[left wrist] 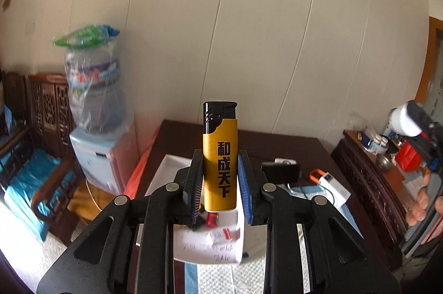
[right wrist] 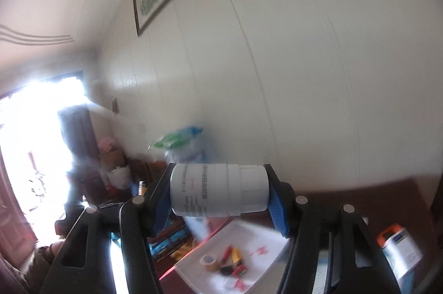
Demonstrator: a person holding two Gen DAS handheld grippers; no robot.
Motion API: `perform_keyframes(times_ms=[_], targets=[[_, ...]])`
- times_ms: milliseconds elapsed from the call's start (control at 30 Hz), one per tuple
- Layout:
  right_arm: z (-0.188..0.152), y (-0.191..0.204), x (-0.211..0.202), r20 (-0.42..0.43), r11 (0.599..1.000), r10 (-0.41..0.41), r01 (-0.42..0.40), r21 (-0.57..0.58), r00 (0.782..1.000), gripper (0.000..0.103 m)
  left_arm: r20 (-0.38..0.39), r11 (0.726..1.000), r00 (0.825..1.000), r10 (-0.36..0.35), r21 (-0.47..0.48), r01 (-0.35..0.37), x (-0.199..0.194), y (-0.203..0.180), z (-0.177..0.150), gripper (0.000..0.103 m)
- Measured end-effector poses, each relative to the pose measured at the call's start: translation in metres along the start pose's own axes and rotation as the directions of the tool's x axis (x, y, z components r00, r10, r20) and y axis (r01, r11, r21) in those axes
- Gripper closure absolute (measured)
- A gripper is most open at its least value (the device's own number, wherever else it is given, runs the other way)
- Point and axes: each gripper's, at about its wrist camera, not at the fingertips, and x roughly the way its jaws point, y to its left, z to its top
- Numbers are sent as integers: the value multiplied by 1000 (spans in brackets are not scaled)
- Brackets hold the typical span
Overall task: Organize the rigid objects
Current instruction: 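Carry the yellow lighter and white pill bottle into the tray and release both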
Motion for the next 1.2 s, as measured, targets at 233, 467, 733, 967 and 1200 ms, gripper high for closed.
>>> perform_keyframes(times_ms=[233,467,733,967,1200], targets=[[-26,10,63,-146,1000,12,-8,24,989,43,-38,999,999,23,-33,-24,2,21,-18,80],[-48,9,98,-230,1000,12,-5,29,973,43,-87,997,996,34,-71,-40,25,44,-27,80],[-73,-8,131,-342,999,-1,16,42,940,43,-156,995,987,24,-97,-39,68,56,-37,80],[-111,-21,171,-447,998,-11,37,51,895,43,-241,992,970,16,-118,-45,117,71,-49,80],[-161,-39,212,-566,996,-52,82,27,823,43,-356,988,934,23,-137,-76,179,90,-76,80]])
